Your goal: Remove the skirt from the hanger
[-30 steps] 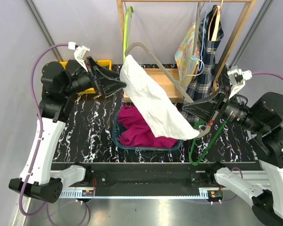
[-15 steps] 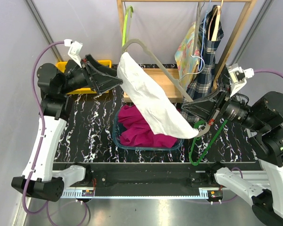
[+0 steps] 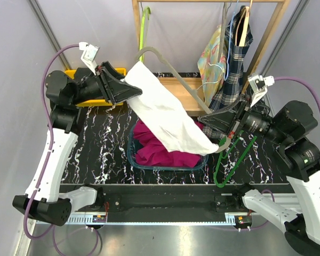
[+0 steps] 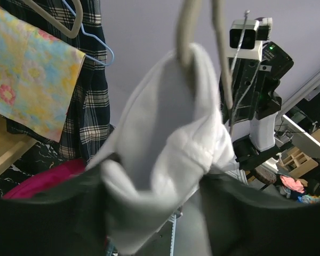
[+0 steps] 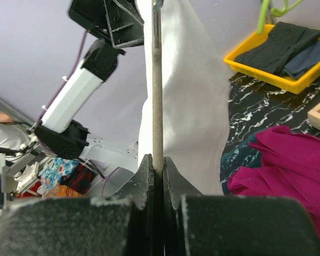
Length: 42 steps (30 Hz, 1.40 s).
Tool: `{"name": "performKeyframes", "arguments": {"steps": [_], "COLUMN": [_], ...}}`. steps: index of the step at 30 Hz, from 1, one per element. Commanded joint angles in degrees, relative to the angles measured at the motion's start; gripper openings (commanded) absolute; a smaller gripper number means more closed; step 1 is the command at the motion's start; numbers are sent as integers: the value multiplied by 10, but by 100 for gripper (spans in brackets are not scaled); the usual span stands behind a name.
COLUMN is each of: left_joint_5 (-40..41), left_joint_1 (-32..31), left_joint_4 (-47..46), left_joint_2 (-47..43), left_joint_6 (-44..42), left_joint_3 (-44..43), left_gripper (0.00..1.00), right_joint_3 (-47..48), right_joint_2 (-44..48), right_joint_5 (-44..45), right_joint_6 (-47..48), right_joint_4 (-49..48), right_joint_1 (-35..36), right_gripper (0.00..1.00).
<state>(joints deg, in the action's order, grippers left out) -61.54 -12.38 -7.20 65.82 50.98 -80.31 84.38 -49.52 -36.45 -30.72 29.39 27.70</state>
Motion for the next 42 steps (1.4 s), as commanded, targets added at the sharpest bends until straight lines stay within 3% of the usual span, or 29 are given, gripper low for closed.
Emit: {"name": "performKeyframes", "arguments": {"steps": [1,5,6,12,16,20,22,33,38,42], "left_joint_5": [-30,-31,-31,-38,-39,-40,-46,-101,-85,-27], "left_joint_1": [-3,-3,-3,-1,10,24,44,162,142,21], "left_joint_4": [0,47,64,160,215,230,244,268,183,177], "left_joint_2": [-20,-38,-39,-40,-42,-49,-53,-78,-72,-35], "left_joint_6": [-25,-76,-83,-162,-220,-233,-255,-286,-205,-195], "left_joint_3": [-40,-43,-45,-91,-130,-131,-149,-198,-177,-207], "left_gripper": [31,2,0,0,9,6,0,0,0,0], "right_joint_3": [-11,-11,-11,0,-26,-42,-42,-33,-33,-89], "right_joint_2": [6,5,6,14,26,49,57,156,194,222], "right_joint_5": [43,73,83,189,210,274,310,551,687,790], "right_joint_6": [22,40,43,88,102,116,130,163,130,52], "right_joint_4": [-30,-15,-14,59,90,120,138,188,215,236], "right_joint_1": [2,2,1,2,2,2,2,2,2,1], "right_gripper": [0,0,0,0,0,0,0,0,0,0]}}
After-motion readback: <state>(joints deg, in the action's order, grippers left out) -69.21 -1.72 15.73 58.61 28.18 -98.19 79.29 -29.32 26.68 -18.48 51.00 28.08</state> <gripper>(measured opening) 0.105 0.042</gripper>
